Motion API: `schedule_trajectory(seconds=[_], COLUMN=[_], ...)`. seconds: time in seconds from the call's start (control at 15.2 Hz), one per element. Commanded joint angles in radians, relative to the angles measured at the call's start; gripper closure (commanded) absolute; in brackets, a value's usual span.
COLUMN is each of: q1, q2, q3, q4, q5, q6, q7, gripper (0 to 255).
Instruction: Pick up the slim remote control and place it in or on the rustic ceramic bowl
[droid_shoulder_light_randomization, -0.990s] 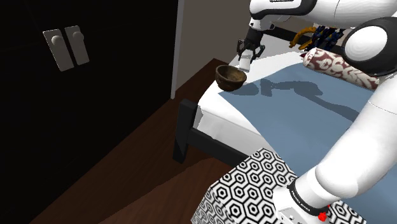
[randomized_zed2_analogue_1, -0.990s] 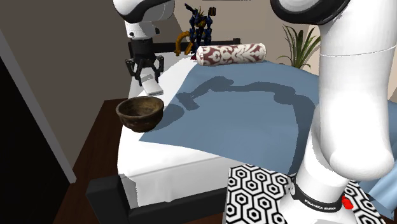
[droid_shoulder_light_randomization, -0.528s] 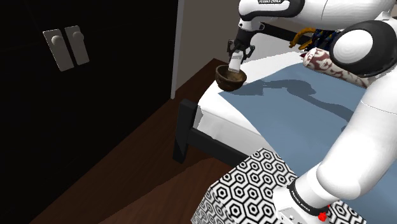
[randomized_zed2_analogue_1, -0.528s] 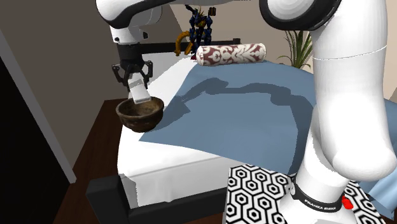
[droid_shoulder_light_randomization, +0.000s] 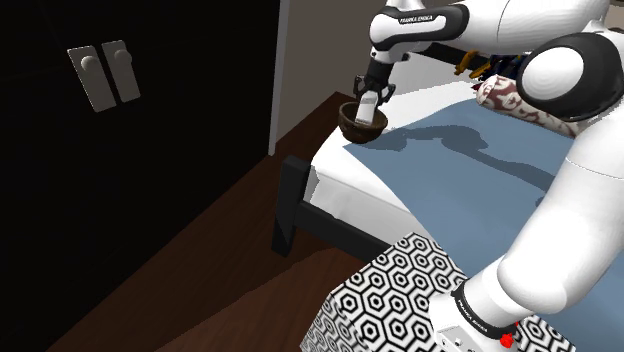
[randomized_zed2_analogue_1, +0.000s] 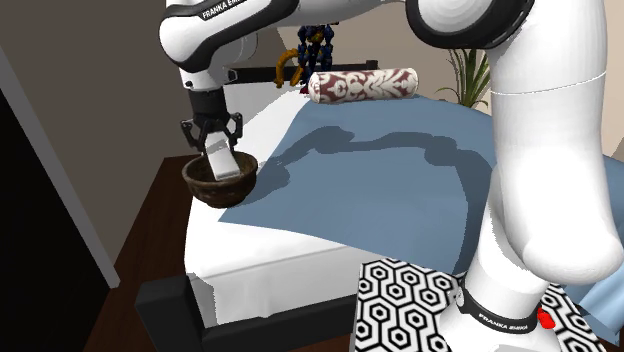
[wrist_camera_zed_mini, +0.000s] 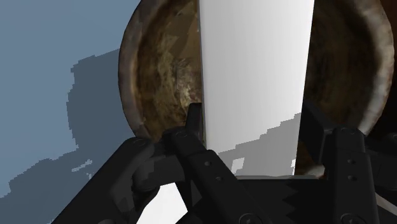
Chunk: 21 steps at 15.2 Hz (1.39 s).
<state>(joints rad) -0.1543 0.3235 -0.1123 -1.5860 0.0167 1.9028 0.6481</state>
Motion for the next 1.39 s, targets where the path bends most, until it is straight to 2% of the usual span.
schedule_trajectory(seconds=[0.0, 0.59, 0.66, 0.99, 1.25, 1.32], q1=[0.0, 0.0, 0.0, 0.0, 0.0, 0.0], q2=[0.007, 0.011, 0.01, 0.011, -0.007, -0.007], q3=[0.0, 0.0, 0.0, 0.0, 0.0, 0.0], q4=[-0.017, -0.03, -0.03, -0.03, 0.073, 0.073], q5=[0.001, 0.001, 0.001, 0.001, -0.001, -0.001], q6=[0.025, 0.042, 0.041, 0.042, -0.079, -0.079], q7=[0.0, 0.0, 0.0, 0.0, 0.001, 0.001], gripper=[255, 255, 0, 0, 0, 0])
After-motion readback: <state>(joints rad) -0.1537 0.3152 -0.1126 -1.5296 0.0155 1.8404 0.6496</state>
